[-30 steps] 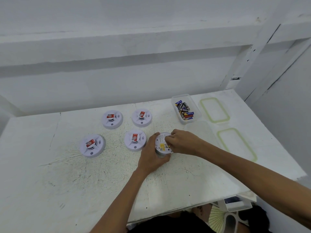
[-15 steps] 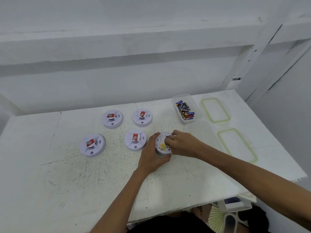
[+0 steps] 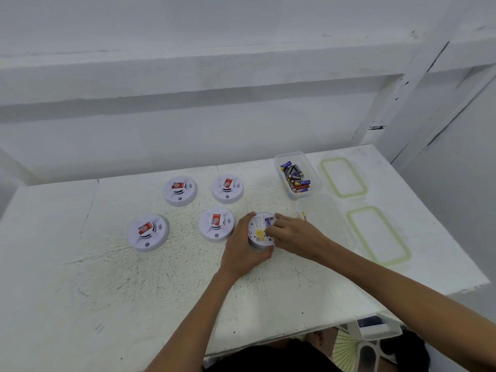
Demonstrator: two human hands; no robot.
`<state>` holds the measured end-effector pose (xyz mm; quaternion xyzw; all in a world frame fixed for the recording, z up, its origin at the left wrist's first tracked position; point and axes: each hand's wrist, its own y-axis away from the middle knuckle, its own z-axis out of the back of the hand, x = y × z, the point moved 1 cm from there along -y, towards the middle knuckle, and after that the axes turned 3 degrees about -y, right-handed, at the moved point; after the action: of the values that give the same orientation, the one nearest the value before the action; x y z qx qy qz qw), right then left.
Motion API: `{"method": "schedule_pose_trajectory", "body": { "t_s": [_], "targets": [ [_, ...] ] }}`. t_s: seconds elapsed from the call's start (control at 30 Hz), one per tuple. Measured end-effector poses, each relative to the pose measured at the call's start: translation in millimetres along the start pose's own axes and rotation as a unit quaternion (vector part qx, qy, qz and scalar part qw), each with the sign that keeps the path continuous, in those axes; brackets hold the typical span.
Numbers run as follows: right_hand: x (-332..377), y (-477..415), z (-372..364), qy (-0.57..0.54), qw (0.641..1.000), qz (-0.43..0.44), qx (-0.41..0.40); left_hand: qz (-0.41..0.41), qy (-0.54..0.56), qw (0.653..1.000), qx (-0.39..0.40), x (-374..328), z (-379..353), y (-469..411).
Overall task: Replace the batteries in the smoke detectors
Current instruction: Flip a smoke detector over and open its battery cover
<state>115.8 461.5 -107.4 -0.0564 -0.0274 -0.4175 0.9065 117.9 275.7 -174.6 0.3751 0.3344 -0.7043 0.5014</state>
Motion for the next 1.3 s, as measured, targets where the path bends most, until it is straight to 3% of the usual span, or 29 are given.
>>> {"method": "schedule_pose_trajectory", "body": {
  "t_s": [0.27,0.53,0.77,1.1,1.3],
  "targets": [
    [6.5,6.1,4.1,-0.059,0.997,-0.025,-0.035,0.003,-0.003,1.000,-0.001,-0.3,-0.1,0.7],
    [15.6,9.3,10.1,-0.092,0.974,-0.162,-0.127,0.009,0.009,1.000,-0.006,-2.7,1.3,1.3],
    [0.2,20.5,18.6,-0.169,0.927,-0.275,-0.191,0.009,0.014,1.000,-0.008,-4.4,3.8,2.0],
    [-25.9,59.4,22.6,-0.314,0.790,-0.432,-0.301,0.009,0.013,1.000,-0.007,-3.6,3.2,1.4],
    [-30.8,65.7,9.5,-0.309,0.789,-0.462,-0.263,0.012,0.014,1.000,-0.005,-3.2,2.4,1.0]
  ]
}}
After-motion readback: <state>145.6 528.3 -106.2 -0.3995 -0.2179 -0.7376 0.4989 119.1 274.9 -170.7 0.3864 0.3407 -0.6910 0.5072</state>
